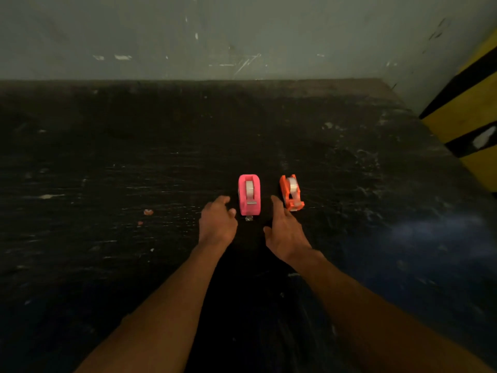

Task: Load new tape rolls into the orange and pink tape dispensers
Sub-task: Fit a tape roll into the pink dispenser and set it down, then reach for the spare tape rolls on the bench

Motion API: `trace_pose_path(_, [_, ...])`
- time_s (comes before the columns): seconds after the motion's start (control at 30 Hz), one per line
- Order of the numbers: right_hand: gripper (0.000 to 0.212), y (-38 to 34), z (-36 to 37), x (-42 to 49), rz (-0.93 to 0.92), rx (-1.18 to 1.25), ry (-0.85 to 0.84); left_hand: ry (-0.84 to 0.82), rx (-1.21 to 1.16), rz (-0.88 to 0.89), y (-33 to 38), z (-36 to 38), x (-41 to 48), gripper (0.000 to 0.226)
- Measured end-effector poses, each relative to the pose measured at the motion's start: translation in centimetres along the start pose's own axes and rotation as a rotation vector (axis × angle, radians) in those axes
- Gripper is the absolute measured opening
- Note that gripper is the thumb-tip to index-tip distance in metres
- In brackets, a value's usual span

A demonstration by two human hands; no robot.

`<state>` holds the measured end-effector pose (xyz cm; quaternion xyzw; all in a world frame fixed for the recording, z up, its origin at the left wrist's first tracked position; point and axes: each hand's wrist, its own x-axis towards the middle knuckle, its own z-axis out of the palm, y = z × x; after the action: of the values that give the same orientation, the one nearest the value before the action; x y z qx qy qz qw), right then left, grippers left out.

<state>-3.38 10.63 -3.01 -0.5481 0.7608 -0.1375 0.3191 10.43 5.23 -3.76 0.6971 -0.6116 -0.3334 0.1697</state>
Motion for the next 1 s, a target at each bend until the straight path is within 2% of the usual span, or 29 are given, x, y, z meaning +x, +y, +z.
trace_pose_path(0.17, [0.066,2.0,-2.0,-7.4,0.021,-0.182,-0.006,-0.022,0.167,0.117,0.2,0.4,-9.1,0.045])
trace_pose_path(0.37, [0.051,6.9,-3.7,-16.4,-0.027,-0.258,0.043,-0.08,0.246,0.2,1.4,2.4,-19.2,0.044])
trace_pose_path(0.57, [0.054,13.3,-3.4,-25.2,-0.041,-0.302,-0.083,-0.205,0.298,0.22,1.3,5.6,-29.2,0.044])
trace_pose_path(0.7, [0.07,16.7,-1.7,-29.6,-0.037,-0.339,-0.214,-0.402,0.327,0.165,0.1,7.4,-34.1,0.061])
trace_pose_path(0.8, [0.078,18.8,0.0,-31.2,-0.036,-0.376,-0.254,-0.434,0.35,0.143,-0.8,9.0,-36.9,0.07])
trace_pose_path(0.9, [0.072,19.8,0.9,-32.2,-0.061,-0.416,-0.236,-0.446,0.387,0.152,-1.6,10.7,-38.7,0.074])
trace_pose_path(1.0, [0.059,20.2,1.3,-32.8,-0.115,-0.453,-0.166,-0.431,0.439,0.188,-1.8,12.3,-39.9,0.068])
